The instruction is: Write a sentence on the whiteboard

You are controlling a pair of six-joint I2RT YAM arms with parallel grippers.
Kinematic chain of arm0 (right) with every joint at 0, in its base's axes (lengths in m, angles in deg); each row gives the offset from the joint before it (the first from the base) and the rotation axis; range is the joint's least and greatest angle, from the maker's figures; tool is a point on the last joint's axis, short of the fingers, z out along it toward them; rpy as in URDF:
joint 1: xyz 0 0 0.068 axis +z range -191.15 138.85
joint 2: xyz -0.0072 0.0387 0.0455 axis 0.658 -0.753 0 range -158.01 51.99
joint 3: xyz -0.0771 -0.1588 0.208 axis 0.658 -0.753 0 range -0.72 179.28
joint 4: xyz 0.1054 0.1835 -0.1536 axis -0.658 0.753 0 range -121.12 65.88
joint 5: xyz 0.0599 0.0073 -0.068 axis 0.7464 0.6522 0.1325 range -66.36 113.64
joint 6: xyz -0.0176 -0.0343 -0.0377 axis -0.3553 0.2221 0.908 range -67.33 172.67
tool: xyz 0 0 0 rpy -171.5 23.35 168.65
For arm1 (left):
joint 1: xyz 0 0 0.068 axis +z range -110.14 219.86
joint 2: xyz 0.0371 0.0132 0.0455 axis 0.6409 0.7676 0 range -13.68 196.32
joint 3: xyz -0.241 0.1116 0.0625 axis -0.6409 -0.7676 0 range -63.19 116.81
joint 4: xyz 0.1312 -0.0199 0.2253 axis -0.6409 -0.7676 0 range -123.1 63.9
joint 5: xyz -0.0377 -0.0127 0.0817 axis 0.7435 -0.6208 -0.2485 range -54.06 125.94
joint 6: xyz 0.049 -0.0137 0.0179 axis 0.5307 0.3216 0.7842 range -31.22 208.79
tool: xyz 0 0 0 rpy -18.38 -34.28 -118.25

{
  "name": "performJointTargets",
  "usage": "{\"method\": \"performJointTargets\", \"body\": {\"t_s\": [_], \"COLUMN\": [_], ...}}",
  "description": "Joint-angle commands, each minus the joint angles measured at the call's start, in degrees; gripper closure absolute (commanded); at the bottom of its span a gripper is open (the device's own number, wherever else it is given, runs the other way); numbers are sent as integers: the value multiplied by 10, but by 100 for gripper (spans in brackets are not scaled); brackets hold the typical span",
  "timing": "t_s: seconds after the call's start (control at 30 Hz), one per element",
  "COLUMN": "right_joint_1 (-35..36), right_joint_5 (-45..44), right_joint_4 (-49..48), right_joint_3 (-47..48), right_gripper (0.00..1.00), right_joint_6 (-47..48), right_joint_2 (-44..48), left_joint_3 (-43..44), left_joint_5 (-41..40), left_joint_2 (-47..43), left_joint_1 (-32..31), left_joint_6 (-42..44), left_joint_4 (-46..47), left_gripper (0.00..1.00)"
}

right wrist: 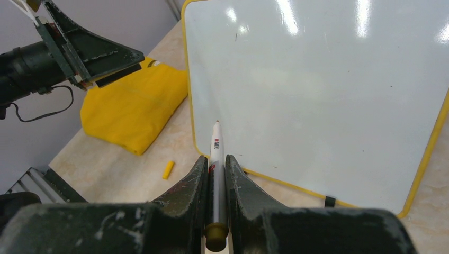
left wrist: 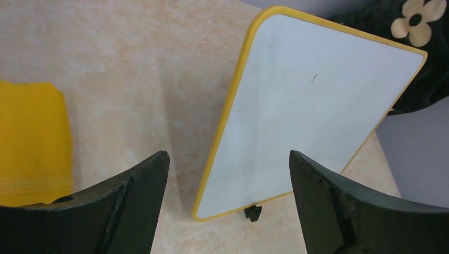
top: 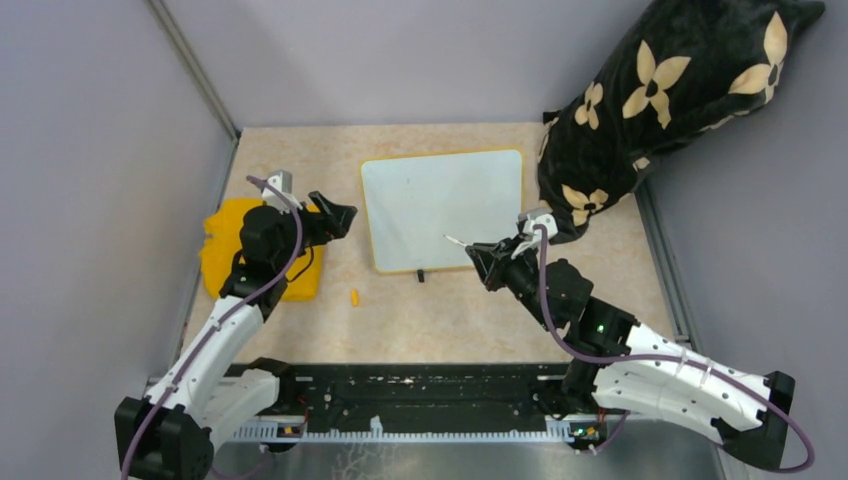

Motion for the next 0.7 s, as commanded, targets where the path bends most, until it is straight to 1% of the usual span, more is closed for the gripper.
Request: {"method": "performJointTargets", "body": {"t_s": [0.0,0.07,0.13,0.23,0.3,0.4,0.5,0.6,0.67], "right_joint_1": [5,5,5,5,5,5,5,5,5], "right_joint_5": [10,13,18,19,20,18,9,7,8], "right_joint_4": [-35,-38,-47,-59,-59,-49,-46,-48,-49], "right_joint_3": [1,-1,-6,-10,-8,4,12,18,21], "right_gripper": [100,100,100,100,100,100,100,100,100], "right_joint_6": [3,7,10,10,10,18,30,46,56], "right_joint_2": [3,2,2,-1,-4,-6,-3,-4,-7], "left_joint_3": [-11,10,37,65,69,45,-5,-11,-23], "left_joint_5": [32,-11,-19,-10,14,83,175,252,319], "left_joint_2": [-9,3,24,62,79,85,81,105,131], "left_joint_1": [4,4,4,4,4,16,60,100,106], "left_joint_6": [-8,-23,-22,-25,-7,26,-5,-38,-56], "left_joint_4": [104,81,51,42,59,124,219,241,287], "left_gripper": [9,7,6,6,5,4,4,5,5]}}
